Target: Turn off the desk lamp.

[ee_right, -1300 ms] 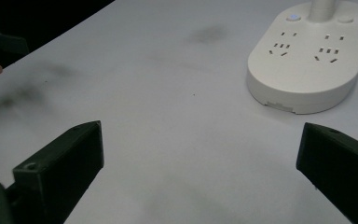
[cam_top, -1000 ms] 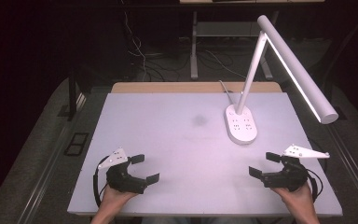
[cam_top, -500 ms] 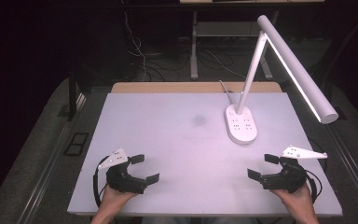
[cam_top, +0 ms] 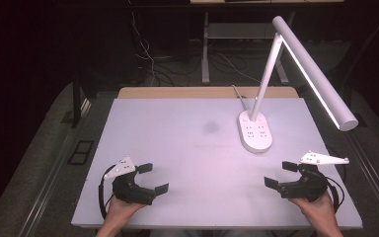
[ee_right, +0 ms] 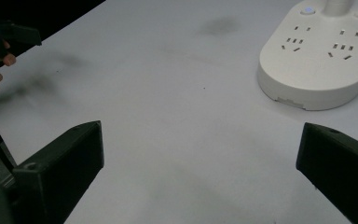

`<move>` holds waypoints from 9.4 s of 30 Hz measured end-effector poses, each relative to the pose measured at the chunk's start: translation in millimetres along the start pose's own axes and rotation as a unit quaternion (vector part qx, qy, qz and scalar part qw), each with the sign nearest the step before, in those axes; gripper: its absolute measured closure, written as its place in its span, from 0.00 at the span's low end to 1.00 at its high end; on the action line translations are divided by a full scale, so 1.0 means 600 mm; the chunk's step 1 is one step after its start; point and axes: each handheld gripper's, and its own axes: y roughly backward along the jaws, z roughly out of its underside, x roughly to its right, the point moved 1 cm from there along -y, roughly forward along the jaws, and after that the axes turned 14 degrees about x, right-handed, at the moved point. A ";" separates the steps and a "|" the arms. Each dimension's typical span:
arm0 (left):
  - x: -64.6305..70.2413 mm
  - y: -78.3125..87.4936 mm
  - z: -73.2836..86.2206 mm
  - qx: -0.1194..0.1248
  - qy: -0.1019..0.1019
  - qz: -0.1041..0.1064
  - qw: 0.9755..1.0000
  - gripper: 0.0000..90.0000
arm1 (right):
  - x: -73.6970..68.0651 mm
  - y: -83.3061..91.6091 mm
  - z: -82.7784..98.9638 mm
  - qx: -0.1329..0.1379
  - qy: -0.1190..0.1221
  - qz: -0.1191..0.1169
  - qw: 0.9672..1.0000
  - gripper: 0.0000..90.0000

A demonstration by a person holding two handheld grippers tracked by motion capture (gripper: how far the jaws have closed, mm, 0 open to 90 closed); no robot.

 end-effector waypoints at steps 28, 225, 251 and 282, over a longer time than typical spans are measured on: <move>-0.001 0.001 0.000 0.003 0.003 -0.003 1.000 0.00 | 0.015 -0.039 -0.067 -0.023 0.027 0.002 0.999 0.01; -0.005 0.006 -0.004 0.014 0.004 -0.005 1.000 0.00 | 0.250 -0.273 -0.119 -0.052 -0.050 0.138 0.988 1.00; 0.000 0.006 -0.005 0.020 0.004 -0.001 1.000 0.00 | 0.199 -0.183 -0.147 -0.020 -0.033 0.123 0.992 0.82; 0.003 0.006 -0.006 0.024 0.005 -0.001 1.000 0.00 | 0.046 -0.081 -0.100 0.033 -0.016 0.003 0.999 0.01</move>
